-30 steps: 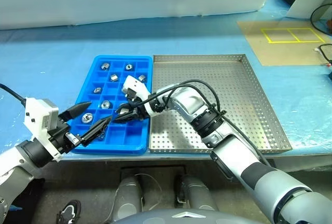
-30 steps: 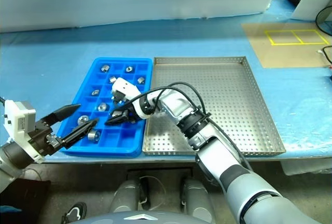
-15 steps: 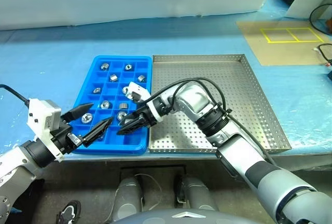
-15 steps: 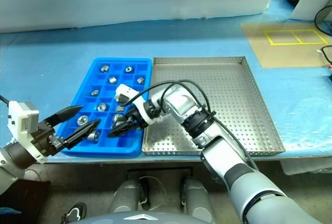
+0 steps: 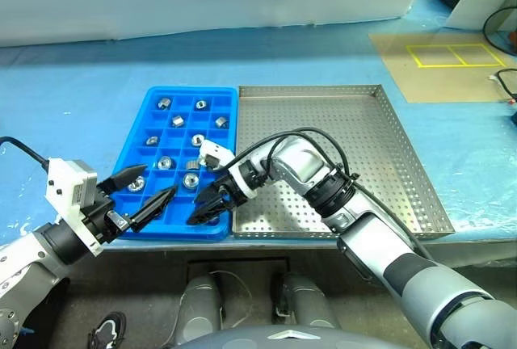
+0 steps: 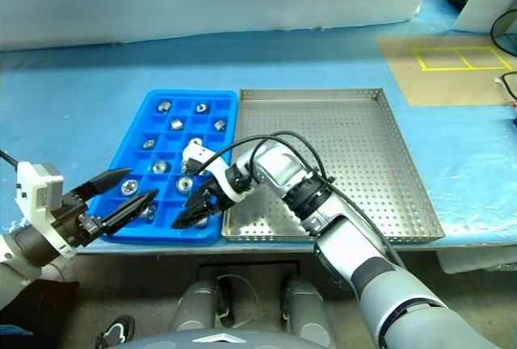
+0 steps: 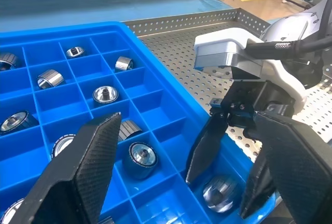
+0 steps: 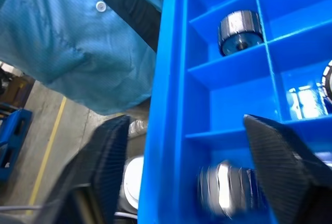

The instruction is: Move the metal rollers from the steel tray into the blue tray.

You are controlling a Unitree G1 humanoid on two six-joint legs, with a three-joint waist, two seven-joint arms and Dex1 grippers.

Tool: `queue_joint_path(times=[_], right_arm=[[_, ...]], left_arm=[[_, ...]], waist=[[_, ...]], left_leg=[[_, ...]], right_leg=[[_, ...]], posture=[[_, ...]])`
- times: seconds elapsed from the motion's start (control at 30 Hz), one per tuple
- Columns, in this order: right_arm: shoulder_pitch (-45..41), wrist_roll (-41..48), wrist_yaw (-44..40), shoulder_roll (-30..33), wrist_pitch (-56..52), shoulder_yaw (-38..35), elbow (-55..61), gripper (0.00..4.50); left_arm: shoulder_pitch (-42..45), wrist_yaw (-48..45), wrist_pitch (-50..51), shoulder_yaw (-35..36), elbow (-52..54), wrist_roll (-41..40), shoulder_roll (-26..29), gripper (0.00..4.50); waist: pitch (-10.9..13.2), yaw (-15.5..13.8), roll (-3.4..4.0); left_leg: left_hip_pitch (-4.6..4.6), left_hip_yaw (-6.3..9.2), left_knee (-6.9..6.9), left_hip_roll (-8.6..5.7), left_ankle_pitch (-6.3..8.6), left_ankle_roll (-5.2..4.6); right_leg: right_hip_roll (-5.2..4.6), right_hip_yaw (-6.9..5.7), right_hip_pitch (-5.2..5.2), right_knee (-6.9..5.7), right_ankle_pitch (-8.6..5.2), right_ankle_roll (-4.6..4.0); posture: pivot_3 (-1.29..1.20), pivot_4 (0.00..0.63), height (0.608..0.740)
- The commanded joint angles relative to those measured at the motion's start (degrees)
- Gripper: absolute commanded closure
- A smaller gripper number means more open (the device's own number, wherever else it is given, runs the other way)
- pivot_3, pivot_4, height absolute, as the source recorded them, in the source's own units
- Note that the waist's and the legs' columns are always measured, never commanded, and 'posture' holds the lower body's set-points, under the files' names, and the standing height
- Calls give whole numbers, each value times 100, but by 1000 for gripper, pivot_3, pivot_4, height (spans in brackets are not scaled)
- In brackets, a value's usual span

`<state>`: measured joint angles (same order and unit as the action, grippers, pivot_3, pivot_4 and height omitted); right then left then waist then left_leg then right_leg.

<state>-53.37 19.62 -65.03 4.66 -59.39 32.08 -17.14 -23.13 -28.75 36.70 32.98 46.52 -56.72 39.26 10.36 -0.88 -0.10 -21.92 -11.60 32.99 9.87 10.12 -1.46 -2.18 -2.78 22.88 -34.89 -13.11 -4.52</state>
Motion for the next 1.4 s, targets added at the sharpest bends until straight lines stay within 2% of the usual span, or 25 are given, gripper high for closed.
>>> queue_joint_path(times=[0.03,0.13,0.37,0.53,0.63,0.7,0.83,1.0,1.17,1.3,1.4], right_arm=[[-148,23,41,-29,-59,-67,67,116],[-327,7,-16,-17,101,-177,-58,116],[-1254,216,-51,-358,1051,-1123,-411,116],[-1113,-524,-135,-602,2197,-387,-624,116],[-906,-981,-122,-764,2632,41,-886,116],[-821,-1175,-121,-849,2877,151,-966,116],[-814,-1400,-116,-951,3199,119,-1180,116],[-692,-1726,-131,-915,3592,209,-1439,116],[-644,-2007,-26,-912,4002,186,-1750,116],[-839,-2024,183,-999,4098,-115,-2063,116],[-1101,-1882,44,-984,4090,-383,-1999,116]], left_arm=[[12,19,-126,10,109,-1,-17,194],[37,28,-143,-5,83,11,-17,194],[181,137,-263,136,-97,89,-71,194],[108,227,-470,37,-347,785,-143,194],[-59,292,-672,-72,-556,1644,-59,194],[-304,178,-844,-132,-602,2146,-31,194],[-680,98,-1128,-226,-469,2607,-277,194],[-1140,-73,-1318,-651,-115,2876,-579,194],[-1154,-86,-1311,-928,14,3010,-717,194],[-1101,-94,-1281,-968,37,3037,-756,194],[-1030,-135,-1247,-955,52,2894,-800,194]], waist=[[0,-1,0],[0,-8,0],[1,7,0],[-2,17,-5],[-1,11,-5],[0,13,-10],[5,3,-12],[5,-5,-13],[6,-22,-13],[7,-18,-12],[7,-16,-11]], left_leg=[[3,0,0,0,0,0],[8,0,1,-1,0,0],[8,0,2,2,-2,3],[6,-1,-1,0,1,-1],[1,-1,0,1,4,-5],[-4,0,0,2,4,-5],[-8,0,-1,2,5,-7],[-3,1,-1,2,5,-7],[-2,2,-1,2,5,-7],[6,1,-1,3,4,-6],[4,1,0,2,4,-6]], right_leg=[[0,0,-3,0,-1,2],[-1,0,-10,0,-8,14],[1,0,-2,-12,-5,7],[0,0,0,-8,-1,-17],[0,0,3,-3,1,-21],[0,-1,6,-3,1,-19],[-1,-2,9,-1,-3,-13],[-1,-2,3,-1,-2,-14],[-2,-2,4,-6,-1,-15],[-1,-2,0,-10,-1,-15],[-1,-2,1,-10,3,-22]], posture=[[-141,150,740],[-141,150,740],[-144,150,740],[-134,150,740],[-113,150,740],[-103,150,740],[-81,150,740],[-63,150,740],[-60,150,740],[-63,150,740],[-71,150,740]])
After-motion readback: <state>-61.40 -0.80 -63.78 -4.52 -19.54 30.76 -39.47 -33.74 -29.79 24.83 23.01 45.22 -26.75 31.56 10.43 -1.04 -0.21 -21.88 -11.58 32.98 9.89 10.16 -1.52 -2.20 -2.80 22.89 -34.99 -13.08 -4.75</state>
